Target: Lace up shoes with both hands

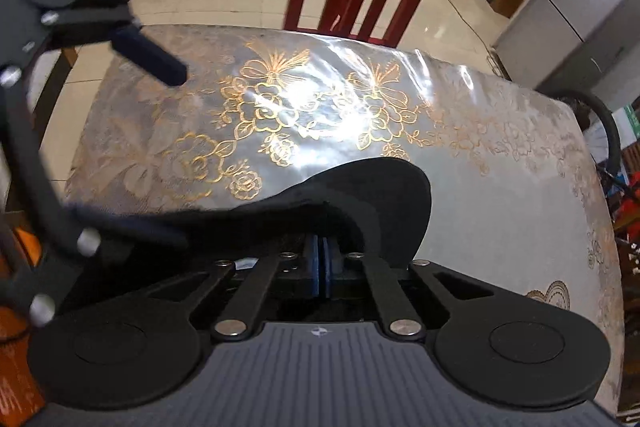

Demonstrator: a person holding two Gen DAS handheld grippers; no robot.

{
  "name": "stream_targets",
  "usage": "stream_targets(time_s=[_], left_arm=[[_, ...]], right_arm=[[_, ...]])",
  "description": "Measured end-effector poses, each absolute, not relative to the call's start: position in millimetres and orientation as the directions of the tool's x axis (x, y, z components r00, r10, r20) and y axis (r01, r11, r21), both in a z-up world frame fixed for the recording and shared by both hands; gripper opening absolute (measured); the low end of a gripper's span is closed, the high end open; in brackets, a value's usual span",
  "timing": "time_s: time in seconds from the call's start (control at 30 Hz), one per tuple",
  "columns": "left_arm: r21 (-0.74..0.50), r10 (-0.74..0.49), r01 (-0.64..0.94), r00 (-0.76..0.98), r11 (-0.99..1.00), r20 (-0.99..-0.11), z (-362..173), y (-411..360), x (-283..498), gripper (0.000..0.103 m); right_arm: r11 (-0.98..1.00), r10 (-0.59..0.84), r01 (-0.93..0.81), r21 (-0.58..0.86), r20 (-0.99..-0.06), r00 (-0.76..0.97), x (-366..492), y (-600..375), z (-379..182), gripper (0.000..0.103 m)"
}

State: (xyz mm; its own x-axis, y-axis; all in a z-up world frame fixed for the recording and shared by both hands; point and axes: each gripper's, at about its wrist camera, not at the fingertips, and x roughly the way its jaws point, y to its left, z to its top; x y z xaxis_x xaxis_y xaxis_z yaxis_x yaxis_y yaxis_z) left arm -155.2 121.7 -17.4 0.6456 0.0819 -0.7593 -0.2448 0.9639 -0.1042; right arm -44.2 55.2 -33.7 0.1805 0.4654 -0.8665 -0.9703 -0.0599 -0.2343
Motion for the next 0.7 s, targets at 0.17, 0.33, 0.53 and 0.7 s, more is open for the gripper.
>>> stream_targets(time_s=[0.17,0.33,0.53,0.7], left_arm=[[-0.099,0.089,-0.249,0.643,0.963,-0.76,-17,121,-155,0.102],[-0.1,0.089,-0.252,0.642,0.962,-0.762,-17,121,-155,0.102],[-0.104,0.081,-0.245,0.642,0.964,-0.763,-17,122,-155,0.102],[-0.118,0.07,-0.245,0.641,0.962,-0.764,-18,123,-154,0.102]], right_arm=[[-0.155,0.472,-0.941,-0.302,-0.859,0.199,-54,52,-40,0.002],[-0.224,0.465,-0.91,-0.348,-0.859,0.214,-59,53,-47,0.002],[-0.215,0.474,-0.918,-0.334,-0.857,0.201,-59,57,-45,0.002],[-0.205,0.49,-0.923,-0.324,-0.851,0.19,-59,56,-45,0.002]])
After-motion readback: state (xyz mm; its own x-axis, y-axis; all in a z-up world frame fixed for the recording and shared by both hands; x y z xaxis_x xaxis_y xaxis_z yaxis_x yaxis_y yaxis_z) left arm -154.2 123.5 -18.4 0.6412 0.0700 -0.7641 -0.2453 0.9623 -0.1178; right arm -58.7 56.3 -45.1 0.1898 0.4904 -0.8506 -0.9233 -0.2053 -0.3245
